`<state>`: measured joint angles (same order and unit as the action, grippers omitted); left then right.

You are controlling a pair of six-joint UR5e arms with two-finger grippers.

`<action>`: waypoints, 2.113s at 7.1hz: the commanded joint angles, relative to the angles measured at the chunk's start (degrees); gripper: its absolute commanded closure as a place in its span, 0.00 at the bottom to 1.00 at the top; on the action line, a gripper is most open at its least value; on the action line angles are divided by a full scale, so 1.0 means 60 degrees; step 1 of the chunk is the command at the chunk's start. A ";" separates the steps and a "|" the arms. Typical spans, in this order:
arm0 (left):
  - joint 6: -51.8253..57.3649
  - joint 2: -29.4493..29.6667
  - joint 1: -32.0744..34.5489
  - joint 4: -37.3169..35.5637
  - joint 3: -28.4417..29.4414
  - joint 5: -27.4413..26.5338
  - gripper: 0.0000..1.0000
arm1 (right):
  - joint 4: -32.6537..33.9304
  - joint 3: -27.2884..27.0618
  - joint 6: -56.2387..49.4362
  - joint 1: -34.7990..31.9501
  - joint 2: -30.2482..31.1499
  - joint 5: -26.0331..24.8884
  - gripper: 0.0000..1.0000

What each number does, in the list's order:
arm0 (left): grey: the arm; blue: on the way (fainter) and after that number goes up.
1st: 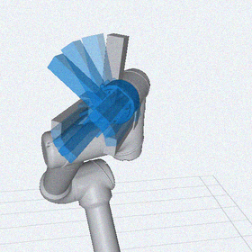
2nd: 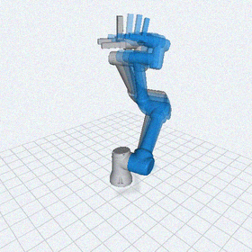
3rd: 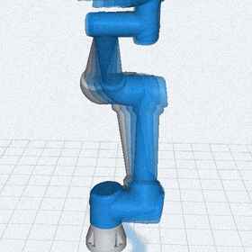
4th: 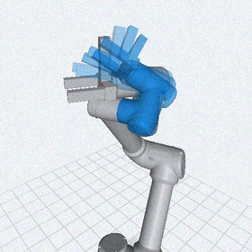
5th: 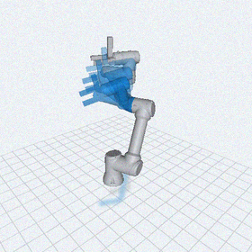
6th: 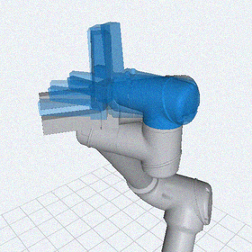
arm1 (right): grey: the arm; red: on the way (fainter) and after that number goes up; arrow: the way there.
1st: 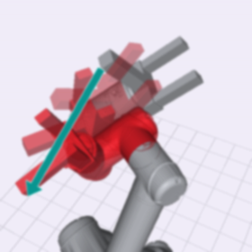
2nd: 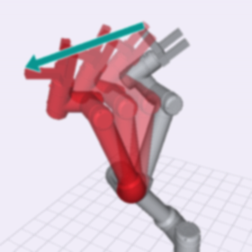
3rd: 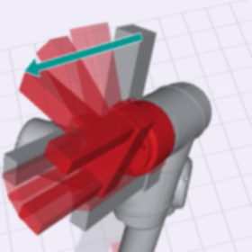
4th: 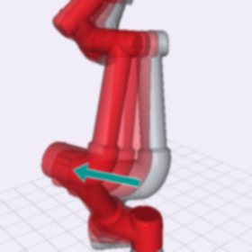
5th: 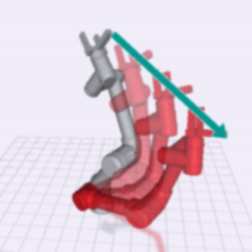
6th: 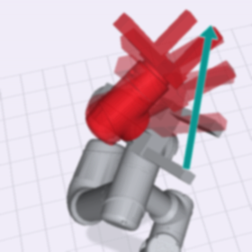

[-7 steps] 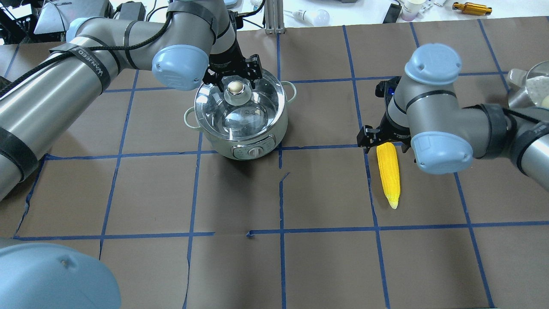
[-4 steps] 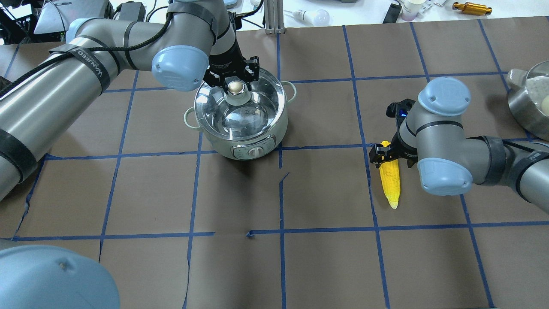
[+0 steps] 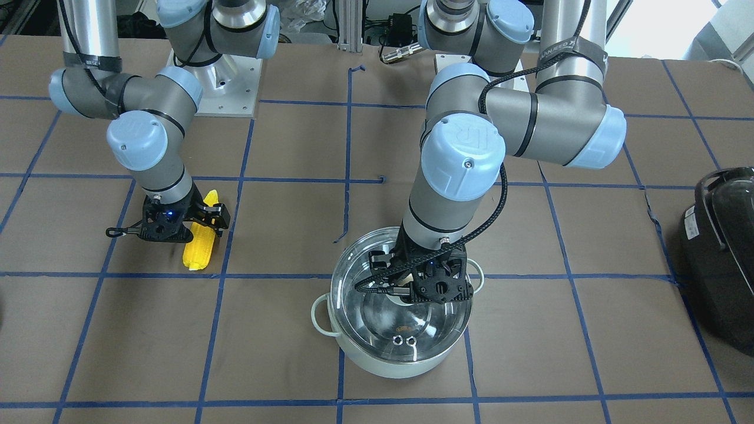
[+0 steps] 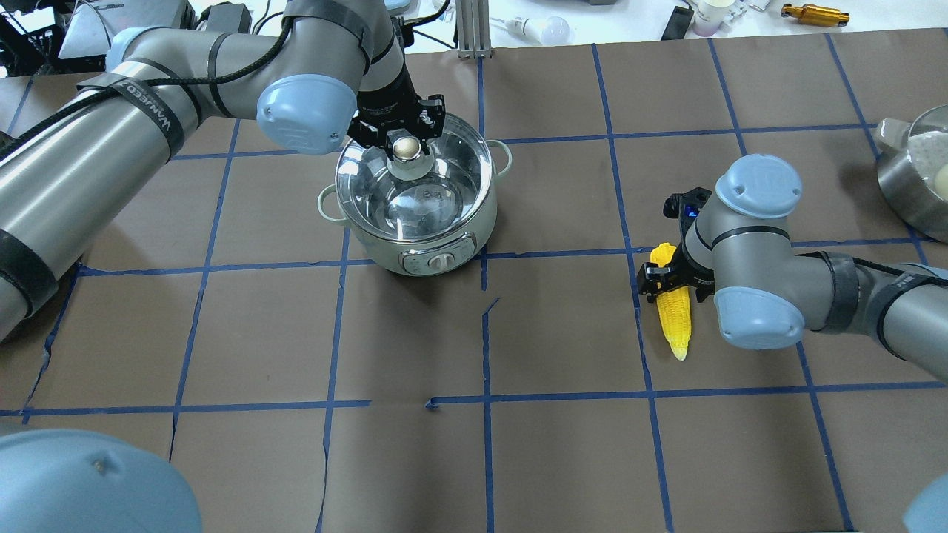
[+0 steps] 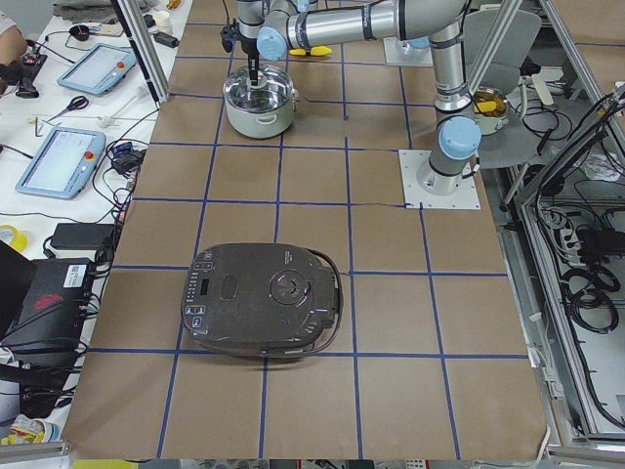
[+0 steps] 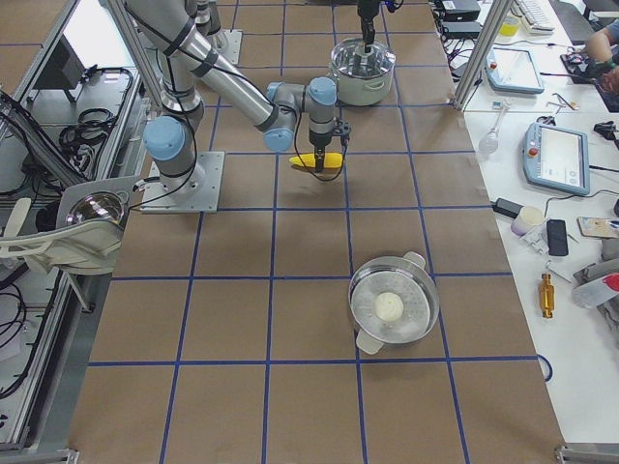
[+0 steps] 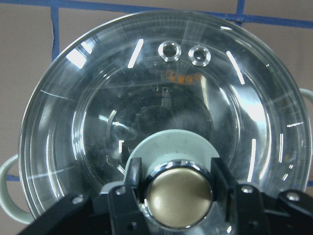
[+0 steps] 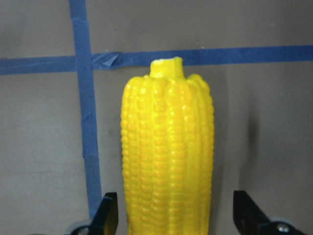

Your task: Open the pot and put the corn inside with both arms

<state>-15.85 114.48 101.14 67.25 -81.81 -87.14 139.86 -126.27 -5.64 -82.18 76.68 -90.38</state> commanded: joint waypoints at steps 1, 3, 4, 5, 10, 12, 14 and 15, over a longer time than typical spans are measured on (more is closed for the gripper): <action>0.0135 -0.0314 -0.0200 0.0347 0.0157 0.0037 0.58 | 0.0069 0.0068 0.0016 0.0001 -0.0050 0.0005 0.77; 0.1563 -0.0767 -0.1295 0.1618 0.0392 0.0590 0.58 | 0.0026 0.0301 -0.0027 0.0001 0.0008 0.0005 0.82; 0.2471 -0.1031 -0.1880 0.2045 0.0349 0.0579 0.58 | -0.0395 0.1085 -0.0028 -0.0115 0.0023 0.0092 0.82; 0.2959 -0.1179 -0.2437 0.2107 0.0233 0.0550 0.58 | -0.1531 0.2297 -0.0028 -0.0537 -0.0049 0.0209 0.82; 0.6052 -0.0991 -0.5237 0.0493 -0.1783 0.0344 0.62 | -0.5305 0.8658 0.2334 -0.3245 -0.2594 0.0970 0.79; 0.6374 -0.0961 -0.5590 -0.1271 -0.2972 0.0359 0.62 | -0.5205 0.9236 0.4082 -0.4433 -0.3052 0.1030 0.77; 0.6363 -0.0655 -0.5943 -0.1917 -0.3239 0.0374 0.65 | -0.4927 0.9689 0.4674 -0.4948 -0.3592 0.1030 0.72; 0.6406 -0.0537 -0.6002 -0.2298 -0.3501 0.0373 0.65 | -0.4839 0.9851 0.5066 -0.5241 -0.3899 0.1030 0.69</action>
<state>22.42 110.26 65.78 56.27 -101.15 -84.88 110.10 -68.60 22.24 -111.52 55.48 -84.21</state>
